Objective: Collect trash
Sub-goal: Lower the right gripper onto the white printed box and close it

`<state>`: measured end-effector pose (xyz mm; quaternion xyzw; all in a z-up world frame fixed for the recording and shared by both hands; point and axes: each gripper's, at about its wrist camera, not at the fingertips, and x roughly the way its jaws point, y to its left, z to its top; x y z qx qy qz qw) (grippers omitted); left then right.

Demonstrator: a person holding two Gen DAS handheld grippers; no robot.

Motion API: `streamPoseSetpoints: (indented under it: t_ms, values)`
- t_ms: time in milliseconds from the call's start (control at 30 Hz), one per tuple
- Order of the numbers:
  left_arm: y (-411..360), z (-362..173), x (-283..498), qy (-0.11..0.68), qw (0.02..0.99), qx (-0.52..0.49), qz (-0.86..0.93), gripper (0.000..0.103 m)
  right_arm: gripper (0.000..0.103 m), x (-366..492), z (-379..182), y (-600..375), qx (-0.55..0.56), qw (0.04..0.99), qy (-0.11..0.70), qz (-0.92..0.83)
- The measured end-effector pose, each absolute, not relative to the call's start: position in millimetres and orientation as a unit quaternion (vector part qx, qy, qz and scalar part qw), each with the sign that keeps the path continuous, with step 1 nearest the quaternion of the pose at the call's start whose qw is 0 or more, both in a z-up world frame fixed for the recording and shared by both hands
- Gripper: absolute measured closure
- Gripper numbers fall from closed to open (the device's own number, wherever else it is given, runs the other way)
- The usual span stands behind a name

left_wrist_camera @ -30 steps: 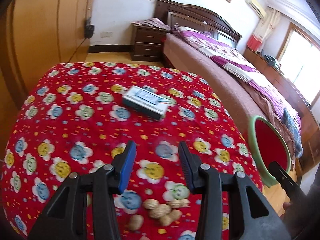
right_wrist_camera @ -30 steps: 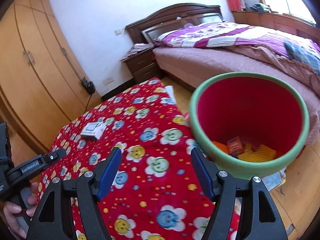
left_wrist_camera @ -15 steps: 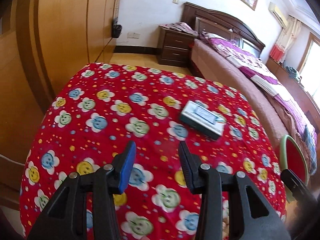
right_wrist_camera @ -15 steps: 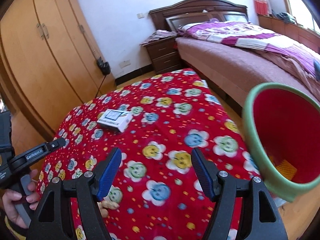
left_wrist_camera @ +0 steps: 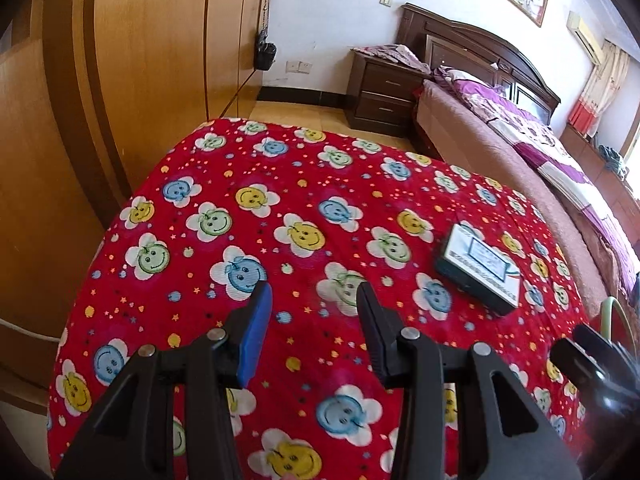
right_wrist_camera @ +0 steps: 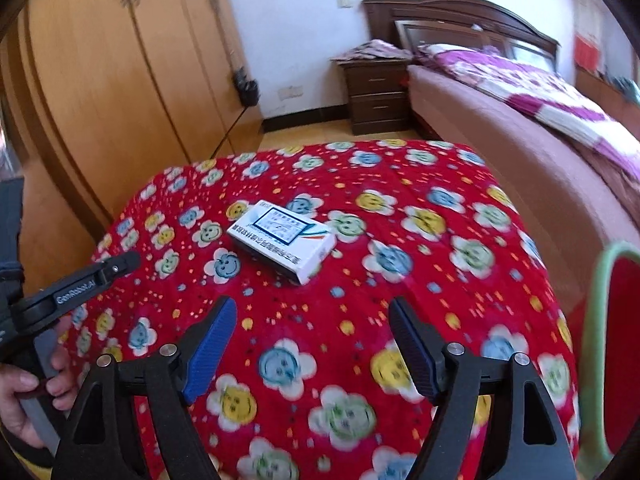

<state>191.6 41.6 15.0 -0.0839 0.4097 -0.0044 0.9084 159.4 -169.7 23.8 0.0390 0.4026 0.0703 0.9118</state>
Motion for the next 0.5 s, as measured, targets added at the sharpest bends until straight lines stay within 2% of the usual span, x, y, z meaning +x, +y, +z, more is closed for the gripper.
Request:
streamPoseSetpoints:
  t_ms: [500]
  values:
    - [44.0, -5.0, 205.8, 0.422, 0.902, -0.093, -0.001, 0.059, 0.022, 239.4, -6.5, -149.3, -0.044, 0.899, 0.418, 0.122]
